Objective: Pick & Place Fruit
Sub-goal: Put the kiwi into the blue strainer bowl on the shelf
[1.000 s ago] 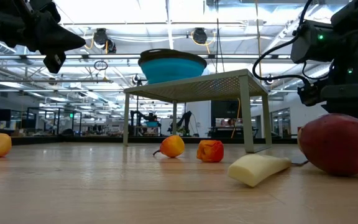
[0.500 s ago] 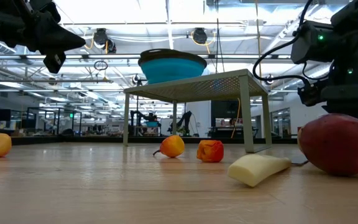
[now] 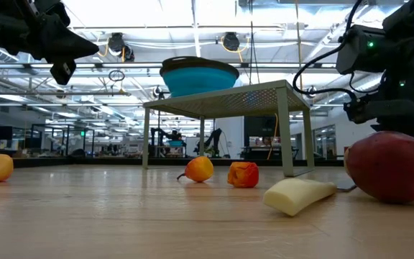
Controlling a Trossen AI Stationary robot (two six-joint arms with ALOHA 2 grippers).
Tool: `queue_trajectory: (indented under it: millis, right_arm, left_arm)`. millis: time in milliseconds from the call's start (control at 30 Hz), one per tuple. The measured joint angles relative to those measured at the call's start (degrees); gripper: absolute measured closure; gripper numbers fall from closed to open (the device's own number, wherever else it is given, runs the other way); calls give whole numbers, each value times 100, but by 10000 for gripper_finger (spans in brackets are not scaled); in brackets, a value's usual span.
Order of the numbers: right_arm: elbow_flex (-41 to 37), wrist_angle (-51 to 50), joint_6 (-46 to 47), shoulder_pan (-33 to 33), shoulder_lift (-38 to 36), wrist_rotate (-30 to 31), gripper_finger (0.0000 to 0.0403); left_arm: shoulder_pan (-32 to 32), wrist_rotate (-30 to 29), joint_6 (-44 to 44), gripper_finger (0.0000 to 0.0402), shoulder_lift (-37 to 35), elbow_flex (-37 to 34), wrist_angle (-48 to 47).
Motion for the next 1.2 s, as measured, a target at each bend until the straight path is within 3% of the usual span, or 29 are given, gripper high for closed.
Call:
queue_trajectory:
  millis: [167,533,833,1033,1200]
  right_arm:
    - [0,148,214,2,-260,-278,183]
    - [287,551,553,2,-1291,-744,185]
    - [300,2534,568,2,-1985,-887,183]
    - [302,3698,522,0,-2100,-709,184]
    - [302,4518,487,0,-2100,-704,182]
  left_arm:
    - [-2,0,0,381,-1,0,-4]
    - [-1,0,-2,397,-1,0,-7]
    - [-1,-1,-2,385,0,0,-7]
    - [0,-2,-2,400,-2,0,-7]
    - [-1,-2,-2,387,-1,0,-7]
